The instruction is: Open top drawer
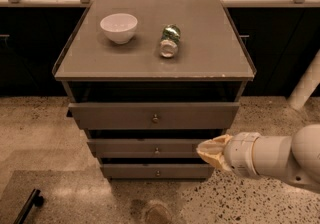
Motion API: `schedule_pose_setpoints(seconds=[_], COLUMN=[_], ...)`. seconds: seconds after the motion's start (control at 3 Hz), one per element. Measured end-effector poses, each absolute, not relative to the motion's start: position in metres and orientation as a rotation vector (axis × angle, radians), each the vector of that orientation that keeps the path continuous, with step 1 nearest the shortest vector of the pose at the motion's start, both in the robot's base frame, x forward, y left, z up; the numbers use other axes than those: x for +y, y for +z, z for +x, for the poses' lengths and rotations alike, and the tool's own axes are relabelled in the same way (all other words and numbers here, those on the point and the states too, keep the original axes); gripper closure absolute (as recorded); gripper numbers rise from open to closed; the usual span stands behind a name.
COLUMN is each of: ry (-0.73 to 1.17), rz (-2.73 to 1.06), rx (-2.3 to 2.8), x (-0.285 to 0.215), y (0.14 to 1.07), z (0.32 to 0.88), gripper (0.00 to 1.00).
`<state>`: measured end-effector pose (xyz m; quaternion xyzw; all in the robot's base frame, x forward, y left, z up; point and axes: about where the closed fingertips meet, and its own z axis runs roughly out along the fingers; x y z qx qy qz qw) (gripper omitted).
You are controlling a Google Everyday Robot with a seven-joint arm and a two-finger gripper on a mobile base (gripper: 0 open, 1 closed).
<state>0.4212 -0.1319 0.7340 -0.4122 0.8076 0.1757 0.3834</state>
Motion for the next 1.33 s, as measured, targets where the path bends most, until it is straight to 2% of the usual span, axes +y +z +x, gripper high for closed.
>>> schedule_pose_setpoints(seconds=[0.67,1.0,1.33], ry=[0.363,0.306,0.343], rz=[-0.849,-0.873,-0.939], rx=[1.863,1.820,1.803], x=[-0.124,-0.112,-0.079], y=[0.715,0.718,0.713], z=[0.492,0.533,0.541], gripper=[1.00,1.00,1.00])
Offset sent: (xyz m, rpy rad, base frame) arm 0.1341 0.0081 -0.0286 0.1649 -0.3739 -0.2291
